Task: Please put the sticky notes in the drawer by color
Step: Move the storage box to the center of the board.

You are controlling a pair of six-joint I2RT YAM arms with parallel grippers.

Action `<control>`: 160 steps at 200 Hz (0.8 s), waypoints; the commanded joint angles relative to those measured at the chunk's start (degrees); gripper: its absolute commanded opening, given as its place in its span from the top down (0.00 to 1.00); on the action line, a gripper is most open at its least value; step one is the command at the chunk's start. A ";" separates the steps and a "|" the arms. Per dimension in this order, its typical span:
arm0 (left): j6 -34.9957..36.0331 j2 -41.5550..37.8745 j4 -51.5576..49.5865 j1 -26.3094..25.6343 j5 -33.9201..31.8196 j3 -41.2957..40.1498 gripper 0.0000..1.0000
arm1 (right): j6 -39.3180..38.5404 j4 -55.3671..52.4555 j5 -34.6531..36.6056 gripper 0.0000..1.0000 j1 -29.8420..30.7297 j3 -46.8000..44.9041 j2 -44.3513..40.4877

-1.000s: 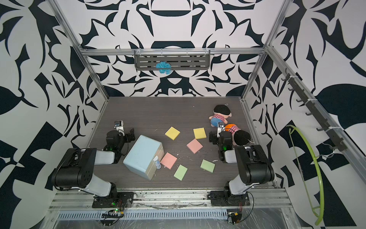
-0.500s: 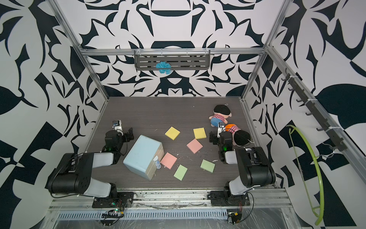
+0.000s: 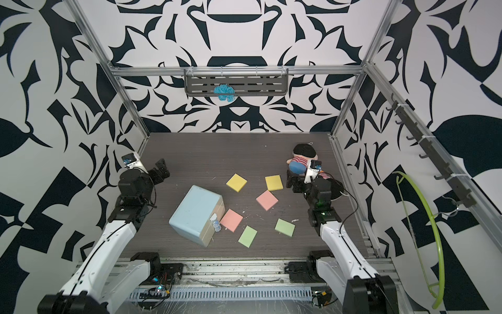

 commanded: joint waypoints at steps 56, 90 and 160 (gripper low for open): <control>-17.95 -10.82 -64.20 -1.00 15.46 16.32 0.01 | 7.94 -23.31 -8.64 0.01 20.88 8.63 -3.15; -20.89 -10.09 -85.60 -1.07 14.41 27.08 0.00 | 6.66 -20.88 -3.66 0.01 35.47 9.75 0.06; -29.34 -11.92 -90.77 -1.05 40.99 24.47 0.14 | 6.32 -13.91 -0.65 0.01 44.36 13.40 12.73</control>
